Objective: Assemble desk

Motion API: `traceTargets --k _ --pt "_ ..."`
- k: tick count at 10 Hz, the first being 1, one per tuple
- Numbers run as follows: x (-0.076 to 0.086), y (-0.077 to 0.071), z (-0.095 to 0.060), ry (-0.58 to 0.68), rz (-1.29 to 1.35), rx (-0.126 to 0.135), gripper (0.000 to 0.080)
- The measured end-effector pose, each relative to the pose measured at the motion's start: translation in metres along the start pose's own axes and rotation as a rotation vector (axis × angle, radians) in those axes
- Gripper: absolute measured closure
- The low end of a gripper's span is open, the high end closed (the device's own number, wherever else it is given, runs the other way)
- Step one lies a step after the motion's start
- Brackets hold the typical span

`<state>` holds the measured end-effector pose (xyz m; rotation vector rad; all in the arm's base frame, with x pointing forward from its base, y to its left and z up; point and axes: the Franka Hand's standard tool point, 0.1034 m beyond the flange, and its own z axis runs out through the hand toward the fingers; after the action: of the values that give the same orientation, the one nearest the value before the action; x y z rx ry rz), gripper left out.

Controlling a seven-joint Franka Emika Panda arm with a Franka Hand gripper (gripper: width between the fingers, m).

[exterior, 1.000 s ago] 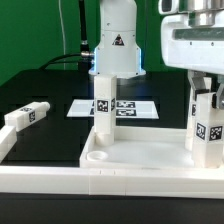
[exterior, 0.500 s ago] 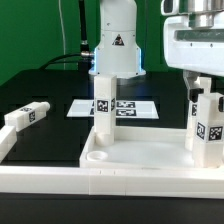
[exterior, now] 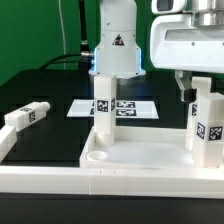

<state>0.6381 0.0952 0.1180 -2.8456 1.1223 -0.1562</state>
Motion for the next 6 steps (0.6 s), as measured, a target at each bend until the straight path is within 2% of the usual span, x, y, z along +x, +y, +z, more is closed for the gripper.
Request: traceTargets --k 6 --pt "-0.0068 -0.0042 0.0017 0.009 -0.484 -0.023 0.015"
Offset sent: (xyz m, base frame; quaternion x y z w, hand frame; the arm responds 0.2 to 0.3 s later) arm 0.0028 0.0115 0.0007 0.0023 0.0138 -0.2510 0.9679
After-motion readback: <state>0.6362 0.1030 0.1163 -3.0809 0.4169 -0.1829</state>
